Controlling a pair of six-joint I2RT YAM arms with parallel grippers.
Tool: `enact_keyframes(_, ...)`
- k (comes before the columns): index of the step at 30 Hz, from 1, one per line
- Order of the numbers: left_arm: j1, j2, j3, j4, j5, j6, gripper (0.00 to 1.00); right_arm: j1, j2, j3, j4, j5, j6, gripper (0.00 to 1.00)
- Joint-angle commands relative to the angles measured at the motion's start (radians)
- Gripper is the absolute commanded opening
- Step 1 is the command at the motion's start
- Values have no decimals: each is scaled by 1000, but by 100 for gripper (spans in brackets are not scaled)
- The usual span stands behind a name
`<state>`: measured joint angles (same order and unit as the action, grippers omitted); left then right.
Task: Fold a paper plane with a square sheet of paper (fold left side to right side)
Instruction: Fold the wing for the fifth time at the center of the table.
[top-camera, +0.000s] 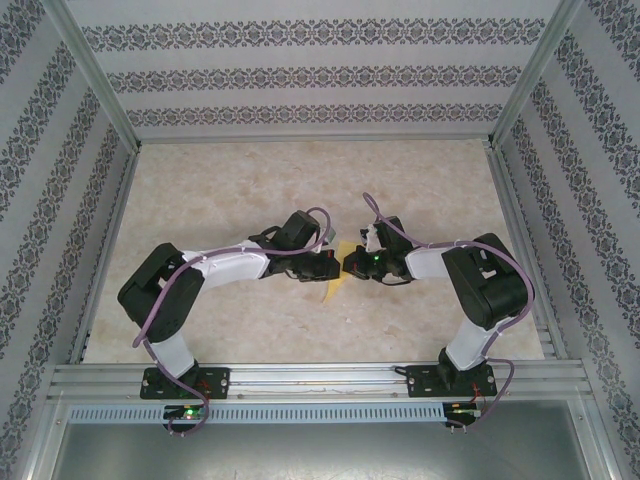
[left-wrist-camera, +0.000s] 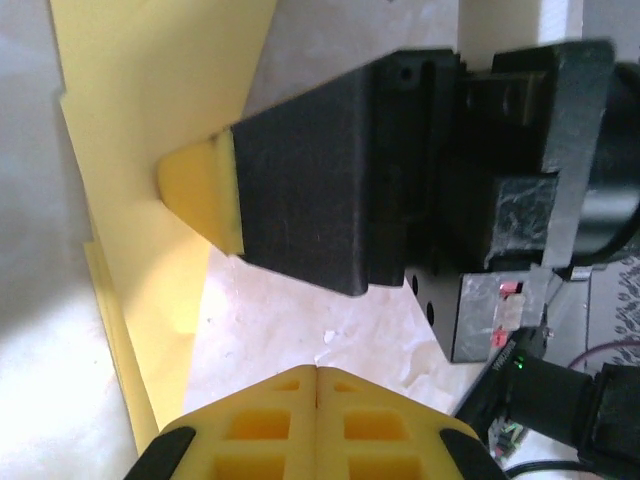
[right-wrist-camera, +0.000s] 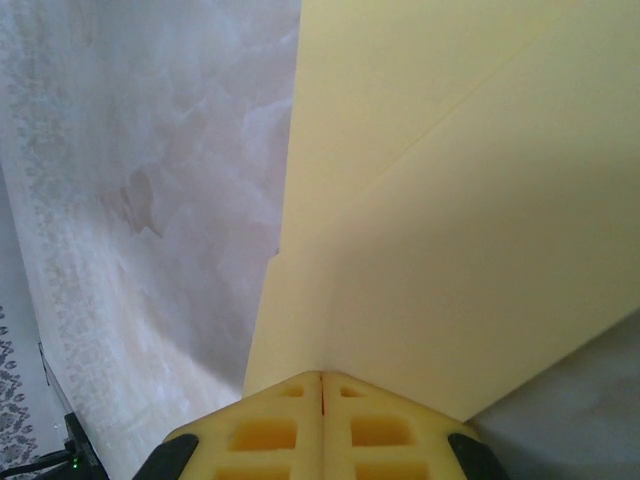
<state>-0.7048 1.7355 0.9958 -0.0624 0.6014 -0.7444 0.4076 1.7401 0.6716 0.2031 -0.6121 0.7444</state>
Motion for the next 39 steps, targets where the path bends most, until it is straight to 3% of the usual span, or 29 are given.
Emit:
enact_keyframes(1,7,9,-35,18,68,-40,3,2,93,-38,-89,127,-46,0)
enact_keyframes(39,5,120,-128,166,107,-106,3,7,120,-26,-124,147,-73,0)
